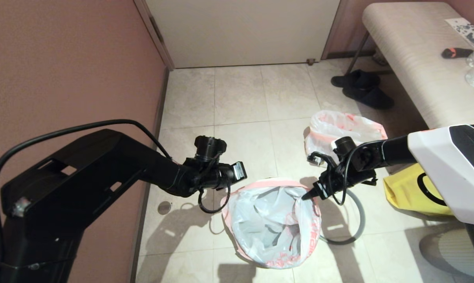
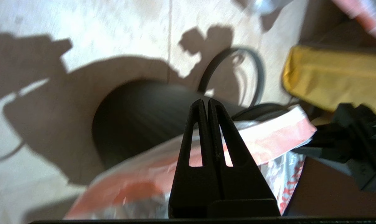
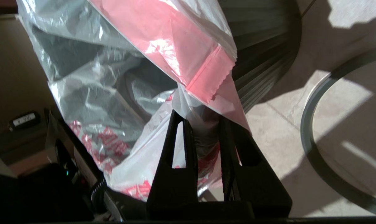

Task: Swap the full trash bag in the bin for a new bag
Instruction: Put the new garbage bag on the trash can

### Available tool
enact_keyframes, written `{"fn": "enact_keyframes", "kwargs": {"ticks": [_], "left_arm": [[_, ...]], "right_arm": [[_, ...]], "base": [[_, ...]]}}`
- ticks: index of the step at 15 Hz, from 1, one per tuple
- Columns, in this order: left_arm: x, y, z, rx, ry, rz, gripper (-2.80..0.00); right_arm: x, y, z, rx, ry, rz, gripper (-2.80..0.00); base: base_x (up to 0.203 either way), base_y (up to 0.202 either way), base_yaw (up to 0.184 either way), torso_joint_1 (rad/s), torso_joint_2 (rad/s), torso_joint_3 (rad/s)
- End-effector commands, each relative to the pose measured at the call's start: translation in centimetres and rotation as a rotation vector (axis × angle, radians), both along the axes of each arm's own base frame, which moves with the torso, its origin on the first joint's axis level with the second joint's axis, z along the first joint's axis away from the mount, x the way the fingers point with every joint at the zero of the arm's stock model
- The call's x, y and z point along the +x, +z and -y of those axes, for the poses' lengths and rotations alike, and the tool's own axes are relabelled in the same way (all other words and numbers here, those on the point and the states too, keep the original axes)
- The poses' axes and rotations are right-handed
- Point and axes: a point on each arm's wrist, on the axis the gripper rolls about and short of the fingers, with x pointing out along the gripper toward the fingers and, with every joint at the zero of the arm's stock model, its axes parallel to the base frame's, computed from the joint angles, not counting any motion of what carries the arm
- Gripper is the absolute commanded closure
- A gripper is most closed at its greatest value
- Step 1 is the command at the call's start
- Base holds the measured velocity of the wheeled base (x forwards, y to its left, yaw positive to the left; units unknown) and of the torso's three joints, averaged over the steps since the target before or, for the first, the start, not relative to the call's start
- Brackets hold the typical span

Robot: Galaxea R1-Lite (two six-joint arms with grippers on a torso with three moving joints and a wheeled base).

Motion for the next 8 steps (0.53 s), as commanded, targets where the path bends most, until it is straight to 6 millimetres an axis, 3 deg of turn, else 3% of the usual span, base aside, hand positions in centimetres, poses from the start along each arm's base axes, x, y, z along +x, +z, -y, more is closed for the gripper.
{"fn": "enact_keyframes", "kwargs": {"ticks": [1,3,5,8], "left_arm": [[1.3,-1.1,-0.3,-0.07,0.011,0.088,0.0],[2.1,-2.9,-0.6,-0.14,0.022,0.139,0.0],[2.6,-2.8,-1.4,-0.164,0.041,0.163,0.0],[2.6,-4.2,-0.5,-0.15,0.028,0.143,0.0]], "right_arm": [[0.7,0.4,0.2,0.049,-0.059,0.051,0.0],[1.4,0.4,0.3,0.103,-0.12,0.092,0.0],[1.8,0.4,0.3,0.14,-0.162,0.097,0.0],[1.7,0.1,0.0,0.148,-0.16,0.098,0.0]], "base": [[0.0,0.0,0.0,0.0,0.0,0.0],[0.0,0.0,0.0,0.0,0.0,0.0],[0.0,0.0,0.0,0.0,0.0,0.0],[0.0,0.0,0.0,0.0,0.0,0.0]]}}
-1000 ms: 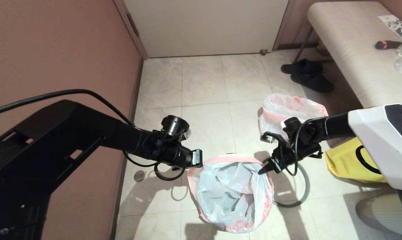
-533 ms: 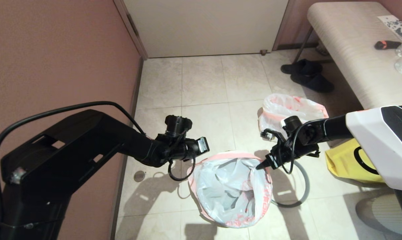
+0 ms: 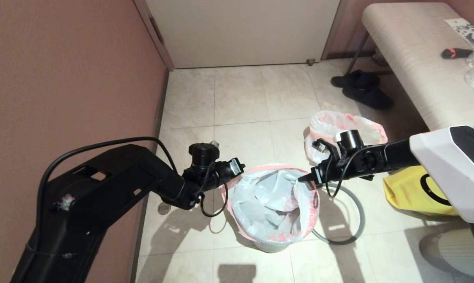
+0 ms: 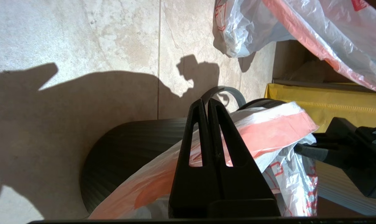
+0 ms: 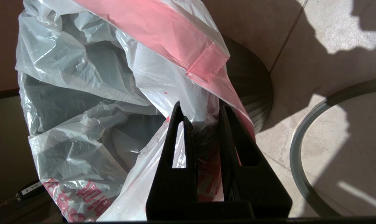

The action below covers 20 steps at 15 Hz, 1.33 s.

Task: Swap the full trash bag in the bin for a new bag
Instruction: Put the new garbage bag on the trash can

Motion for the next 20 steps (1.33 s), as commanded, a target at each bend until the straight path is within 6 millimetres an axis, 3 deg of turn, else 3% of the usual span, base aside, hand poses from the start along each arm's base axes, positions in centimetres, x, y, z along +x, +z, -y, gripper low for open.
{"fn": "enact_keyframes", "kwargs": {"ticks": [1,5,6,7,13,17,18,20], "left_arm": [[-0.2,-1.5,0.8,0.013,-0.014,-0.026,0.0],[0.3,-0.9,1.2,-0.001,-0.027,0.004,0.0],[0.2,-1.1,1.2,0.002,-0.028,-0.002,0.0],[0.2,-0.7,1.2,-0.003,-0.029,0.004,0.0],[-0.8,-0.2,1.1,0.005,-0.027,-0.007,0.0],[-2.1,3.0,0.9,0.02,0.023,0.035,0.0],[-2.6,3.7,1.0,0.034,0.023,0.023,0.0],[-3.8,5.2,1.3,0.052,0.038,0.015,0.0]], "right_arm": [[-0.2,-0.4,-0.6,0.004,0.013,0.002,0.0],[-1.0,-0.7,-1.4,0.006,0.03,0.038,0.0],[-1.5,-0.8,-1.3,0.005,0.031,0.038,-2.77],[-2.0,-1.0,-1.5,0.007,0.036,0.045,-2.8],[-5.6,-0.6,-1.9,0.006,0.065,0.033,-2.8],[-9.5,1.8,-0.8,-0.004,0.052,0.042,-2.8],[-10.0,2.2,-0.5,-0.023,0.026,0.051,0.0],[-10.4,3.0,-1.0,-0.017,0.013,0.056,0.0]], "base": [[0.0,0.0,0.0,0.0,0.0,0.0],[0.0,0.0,0.0,0.0,0.0,0.0],[0.0,0.0,0.0,0.0,0.0,0.0],[0.0,0.0,0.0,0.0,0.0,0.0],[0.0,0.0,0.0,0.0,0.0,0.0],[0.0,0.0,0.0,0.0,0.0,0.0],[0.0,0.0,0.0,0.0,0.0,0.0],[0.0,0.0,0.0,0.0,0.0,0.0]]}}
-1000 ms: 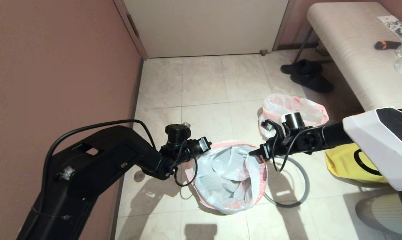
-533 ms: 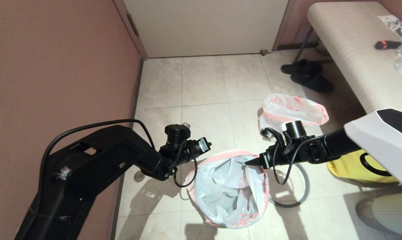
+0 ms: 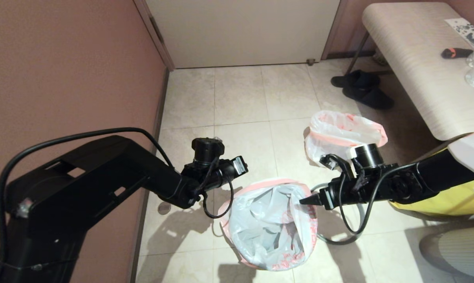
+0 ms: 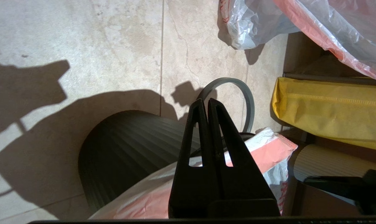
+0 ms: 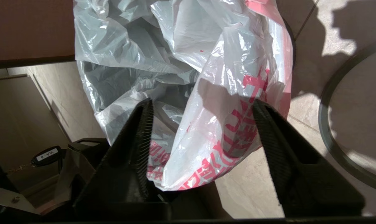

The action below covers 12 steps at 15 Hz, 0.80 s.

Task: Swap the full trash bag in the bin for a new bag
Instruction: Put the new garbage bag on the trash can

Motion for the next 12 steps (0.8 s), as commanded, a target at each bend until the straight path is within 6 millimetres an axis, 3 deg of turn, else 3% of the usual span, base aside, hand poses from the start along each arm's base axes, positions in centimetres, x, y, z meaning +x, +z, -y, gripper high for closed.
{"fn": "enact_keyframes", "kwargs": {"ticks": [1,4,7,10,12], "left_arm": [[-1.3,1.9,0.0,-0.006,0.008,0.022,0.0],[-2.6,1.4,-1.3,0.084,0.088,0.019,0.0],[-2.0,4.0,-6.6,0.114,0.206,0.082,0.0],[-2.0,2.0,-10.9,0.191,0.278,0.023,0.0],[-1.7,0.9,-11.6,0.158,0.291,0.012,0.0]], "right_arm": [[-1.0,2.0,-1.4,0.026,0.0,0.027,0.0],[-0.3,1.5,-4.6,-0.014,-0.087,0.101,0.0],[0.4,1.2,-8.0,-0.018,-0.145,0.199,0.0],[-0.1,0.3,-10.8,-0.111,-0.177,0.189,0.0],[0.2,-0.3,-11.7,-0.161,-0.218,0.213,0.0]], "base": [[0.0,0.0,0.0,0.0,0.0,0.0],[0.0,0.0,0.0,0.0,0.0,0.0],[0.0,0.0,0.0,0.0,0.0,0.0],[0.0,0.0,0.0,0.0,0.0,0.0],[0.0,0.0,0.0,0.0,0.0,0.0]]}}
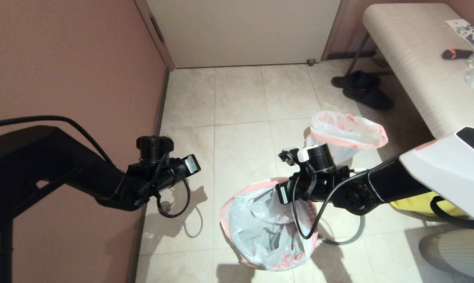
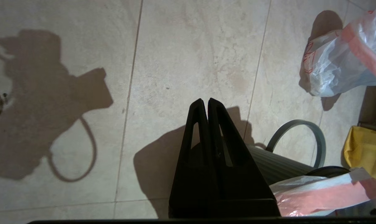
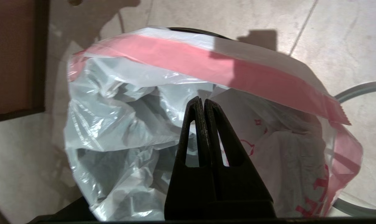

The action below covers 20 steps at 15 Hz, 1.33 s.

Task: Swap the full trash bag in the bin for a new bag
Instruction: Put the new garbage bag on the trash can

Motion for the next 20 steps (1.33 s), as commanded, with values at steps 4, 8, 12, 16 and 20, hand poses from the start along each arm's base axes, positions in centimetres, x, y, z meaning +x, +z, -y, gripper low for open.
{"fn": "enact_keyframes", "kwargs": {"ticks": [4,8,12,16,20], "left_arm": [[2.2,-5.0,-0.2,-0.041,0.003,0.066,0.0],[2.7,-6.5,1.1,-0.069,-0.061,0.138,0.0],[2.6,-9.6,3.3,0.095,-0.116,0.124,0.0],[2.5,-9.7,4.0,0.103,-0.115,0.155,0.0],[2.6,-9.9,4.0,0.103,-0.112,0.154,0.0]], "right_arm": [[2.0,-2.0,-1.1,-0.087,-0.082,0.044,0.0],[4.1,-2.2,-1.2,-0.104,-0.127,0.111,0.0],[4.8,0.0,-1.4,-0.081,-0.167,0.202,0.0],[3.5,1.3,-0.9,-0.093,-0.184,0.21,0.0],[3.7,0.1,-1.0,-0.106,-0.18,0.192,0.0]], "base": [[0.0,0.0,0.0,0.0,0.0,0.0],[0.0,0.0,0.0,0.0,0.0,0.0],[0.0,0.0,0.0,0.0,0.0,0.0],[0.0,0.0,0.0,0.0,0.0,0.0],[0.0,0.0,0.0,0.0,0.0,0.0]]}}
